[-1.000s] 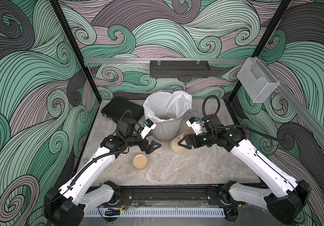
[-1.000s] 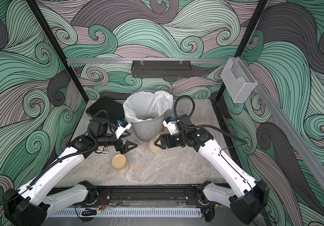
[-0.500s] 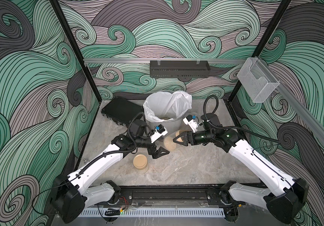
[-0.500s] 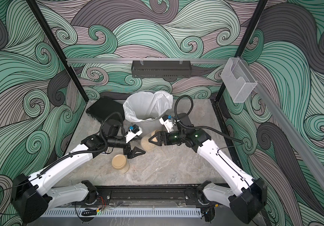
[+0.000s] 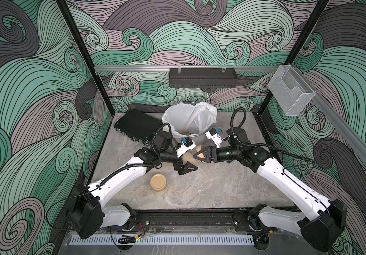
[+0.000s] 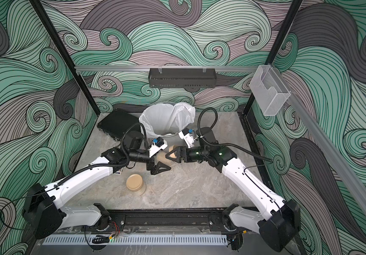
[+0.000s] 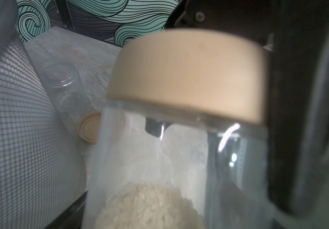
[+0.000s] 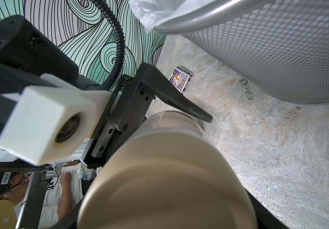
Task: Empty moldy rice from jars
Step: Pick up the jar from the center of the board.
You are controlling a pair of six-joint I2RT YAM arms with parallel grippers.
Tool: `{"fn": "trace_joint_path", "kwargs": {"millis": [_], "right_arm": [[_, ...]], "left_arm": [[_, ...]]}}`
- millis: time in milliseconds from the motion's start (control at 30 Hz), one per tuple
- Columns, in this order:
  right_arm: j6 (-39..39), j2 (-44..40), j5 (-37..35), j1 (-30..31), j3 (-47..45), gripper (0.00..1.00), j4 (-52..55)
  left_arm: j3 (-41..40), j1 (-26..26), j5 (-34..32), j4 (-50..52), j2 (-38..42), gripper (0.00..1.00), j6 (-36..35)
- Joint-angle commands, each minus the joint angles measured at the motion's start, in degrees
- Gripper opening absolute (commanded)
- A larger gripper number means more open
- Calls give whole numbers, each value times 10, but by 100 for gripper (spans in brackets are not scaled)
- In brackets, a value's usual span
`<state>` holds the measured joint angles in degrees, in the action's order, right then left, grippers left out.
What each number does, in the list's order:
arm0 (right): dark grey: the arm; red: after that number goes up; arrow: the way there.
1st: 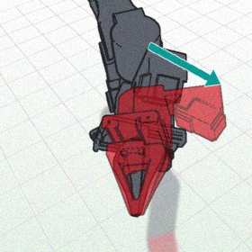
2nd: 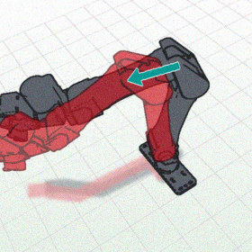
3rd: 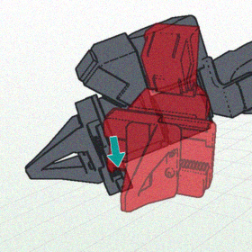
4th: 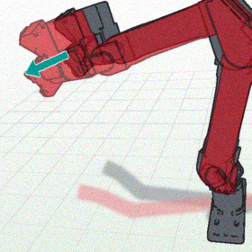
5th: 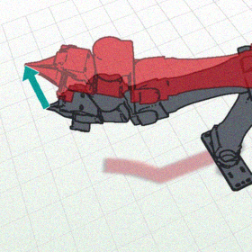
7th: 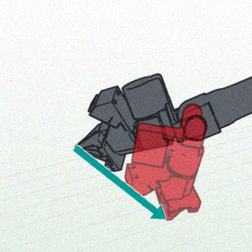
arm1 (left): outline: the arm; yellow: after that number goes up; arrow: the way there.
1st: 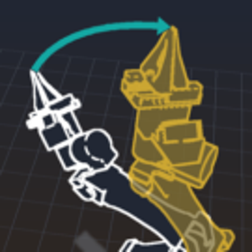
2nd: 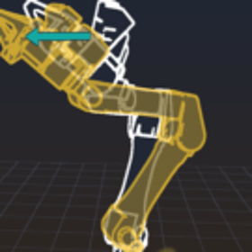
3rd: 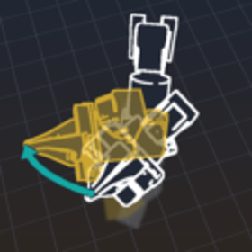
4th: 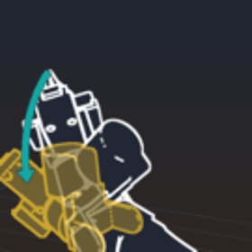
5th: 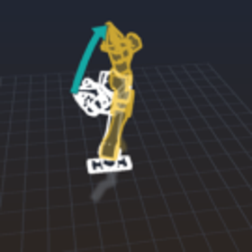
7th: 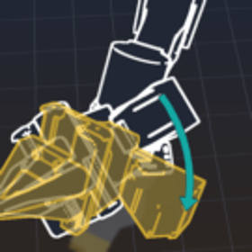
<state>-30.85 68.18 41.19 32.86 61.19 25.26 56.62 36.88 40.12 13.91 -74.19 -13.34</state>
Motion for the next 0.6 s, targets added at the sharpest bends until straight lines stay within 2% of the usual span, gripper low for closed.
{"fn": "trace_joint_path", "kwargs": {"millis": [0,333,467,567], "right_arm": [[-17,-6,44,4,4,69,-77],[-32,-7,55,6,-4,68,-101],[-32,-6,55,6,-5,68,-101],[-31,-8,48,6,-7,71,-99]], "left_arm": [[29,9,23,-28,-14,90,15],[35,19,30,-43,-30,55,32],[37,20,26,-54,-31,37,42],[40,21,13,-54,-25,29,48]]}}
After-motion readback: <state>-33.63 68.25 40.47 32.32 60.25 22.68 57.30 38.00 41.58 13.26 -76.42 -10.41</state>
